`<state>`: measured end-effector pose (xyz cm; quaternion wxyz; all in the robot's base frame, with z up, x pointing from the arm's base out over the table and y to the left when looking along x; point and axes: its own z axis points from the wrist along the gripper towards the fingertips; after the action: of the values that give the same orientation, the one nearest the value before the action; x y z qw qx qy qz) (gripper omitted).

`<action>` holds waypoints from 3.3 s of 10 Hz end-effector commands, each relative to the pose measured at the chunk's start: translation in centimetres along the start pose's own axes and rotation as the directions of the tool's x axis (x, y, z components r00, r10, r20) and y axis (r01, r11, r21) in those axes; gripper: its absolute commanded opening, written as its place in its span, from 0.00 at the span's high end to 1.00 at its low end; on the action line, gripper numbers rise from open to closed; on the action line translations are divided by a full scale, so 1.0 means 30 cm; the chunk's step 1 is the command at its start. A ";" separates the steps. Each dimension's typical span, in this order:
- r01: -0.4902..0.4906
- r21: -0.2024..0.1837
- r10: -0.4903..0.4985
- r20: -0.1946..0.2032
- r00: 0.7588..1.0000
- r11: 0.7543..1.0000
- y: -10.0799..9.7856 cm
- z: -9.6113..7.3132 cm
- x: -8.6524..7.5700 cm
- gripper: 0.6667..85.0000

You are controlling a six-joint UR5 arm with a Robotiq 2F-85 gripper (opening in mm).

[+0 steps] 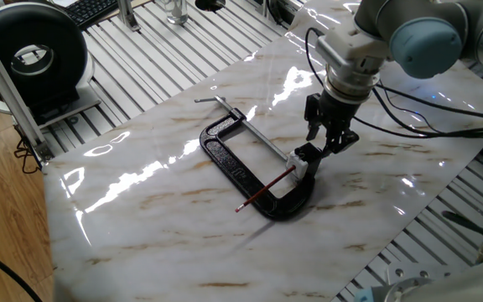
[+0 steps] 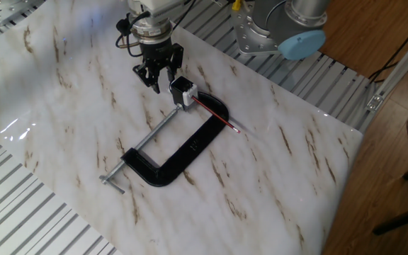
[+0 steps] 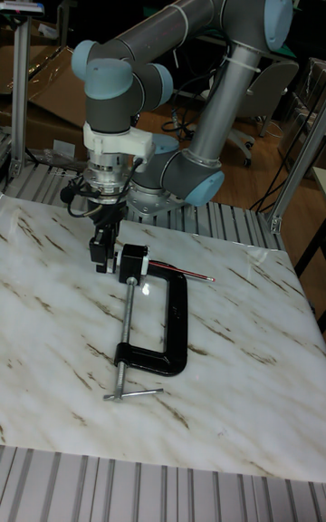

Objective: Sharpen the pencil with a pencil sharpener

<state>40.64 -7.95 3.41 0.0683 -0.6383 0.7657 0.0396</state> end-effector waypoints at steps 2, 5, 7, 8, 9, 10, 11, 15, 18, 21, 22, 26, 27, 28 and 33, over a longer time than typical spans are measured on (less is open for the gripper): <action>0.039 0.018 -0.039 0.014 0.999 0.999 0.005 0.022 0.030 0.43; 0.033 0.026 -0.034 0.023 0.999 0.999 0.017 0.045 0.023 0.42; 0.032 0.027 -0.033 0.020 0.999 0.999 0.026 0.048 0.021 0.42; 0.031 0.030 -0.031 0.021 0.999 0.999 0.029 0.052 0.017 0.42; 0.024 0.031 -0.025 0.021 0.999 0.999 0.037 0.056 0.012 0.42; 0.019 0.034 -0.019 0.014 1.000 0.999 0.047 0.055 0.012 0.42; 0.014 0.034 -0.015 0.015 1.000 0.999 0.058 0.052 0.009 0.42; 0.003 0.048 -0.004 0.021 1.000 0.999 0.095 0.068 0.012 0.42; -0.002 0.058 0.000 0.023 1.000 0.998 0.107 0.088 0.017 0.42; -0.008 0.061 0.007 0.024 1.000 0.998 0.107 0.086 0.018 0.43; -0.016 0.062 0.014 0.028 1.000 0.998 0.106 0.086 0.014 0.47; -0.026 0.070 0.024 0.036 0.999 0.997 0.095 0.084 0.003 0.55; -0.030 0.074 0.027 0.039 0.999 0.997 0.091 0.084 0.001 0.57; -0.033 0.076 0.030 0.040 0.999 0.997 0.088 0.083 0.000 0.60; -0.053 0.100 0.048 0.053 0.997 0.994 0.069 0.076 -0.010 0.82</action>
<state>38.25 -7.11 0.80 0.1074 -0.6216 0.7757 0.0201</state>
